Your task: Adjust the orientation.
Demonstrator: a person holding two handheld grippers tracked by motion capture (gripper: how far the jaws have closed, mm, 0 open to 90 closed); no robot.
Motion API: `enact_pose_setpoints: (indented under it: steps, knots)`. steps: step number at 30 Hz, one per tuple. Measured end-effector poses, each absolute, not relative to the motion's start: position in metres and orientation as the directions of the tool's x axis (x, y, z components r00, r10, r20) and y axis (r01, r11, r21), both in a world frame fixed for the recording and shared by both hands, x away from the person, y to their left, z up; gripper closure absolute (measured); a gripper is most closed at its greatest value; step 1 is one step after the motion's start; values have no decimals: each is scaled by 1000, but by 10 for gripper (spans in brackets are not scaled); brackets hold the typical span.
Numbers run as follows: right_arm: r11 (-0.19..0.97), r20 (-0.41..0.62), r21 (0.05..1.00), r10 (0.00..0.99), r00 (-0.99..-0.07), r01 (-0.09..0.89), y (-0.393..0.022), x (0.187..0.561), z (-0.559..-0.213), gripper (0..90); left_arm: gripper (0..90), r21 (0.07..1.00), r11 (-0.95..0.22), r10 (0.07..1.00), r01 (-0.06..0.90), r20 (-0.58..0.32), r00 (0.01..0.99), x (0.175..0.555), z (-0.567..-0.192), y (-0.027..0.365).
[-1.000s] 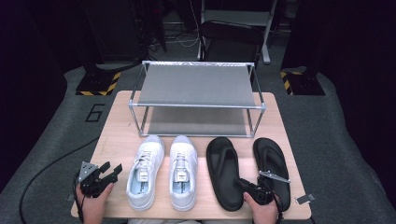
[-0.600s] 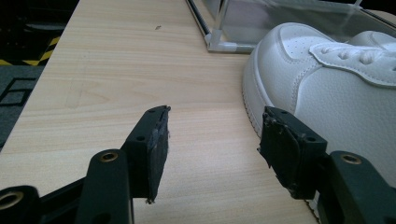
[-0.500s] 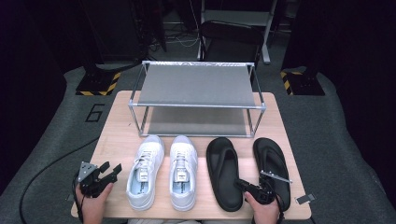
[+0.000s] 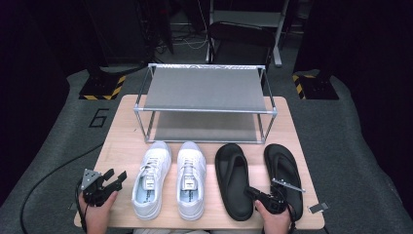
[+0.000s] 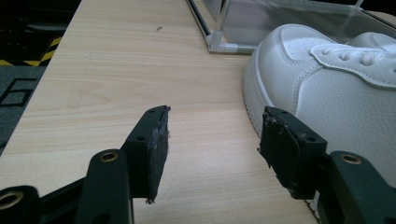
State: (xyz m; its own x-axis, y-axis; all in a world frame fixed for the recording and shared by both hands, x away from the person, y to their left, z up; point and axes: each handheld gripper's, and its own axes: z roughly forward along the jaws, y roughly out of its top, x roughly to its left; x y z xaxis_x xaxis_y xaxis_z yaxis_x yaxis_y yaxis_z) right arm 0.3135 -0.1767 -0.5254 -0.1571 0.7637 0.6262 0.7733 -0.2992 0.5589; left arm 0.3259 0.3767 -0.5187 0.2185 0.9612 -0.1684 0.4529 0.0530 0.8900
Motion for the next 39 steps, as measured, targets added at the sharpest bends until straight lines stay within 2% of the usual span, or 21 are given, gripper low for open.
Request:
enact_pose_setpoints:
  steps: [12,19,22,33,39]
  knots:
    - [-312,618,579,771,-156,753,-177,309,-520,670,419,891,58,962,450,-171,215,326,-518,378]
    - [-363,655,559,745,-129,745,-179,302,-521,672,419,894,61,961,444,-173,217,326,-517,378]
    - [-360,640,593,753,-150,721,-179,301,-519,671,419,893,60,960,446,-174,218,327,-517,378]
    - [-397,640,613,756,-135,682,-175,304,-515,670,419,898,67,960,435,-177,217,328,-517,379]
    - [-399,629,650,760,-163,647,-169,310,-511,670,419,896,66,959,440,-179,219,328,-516,379]
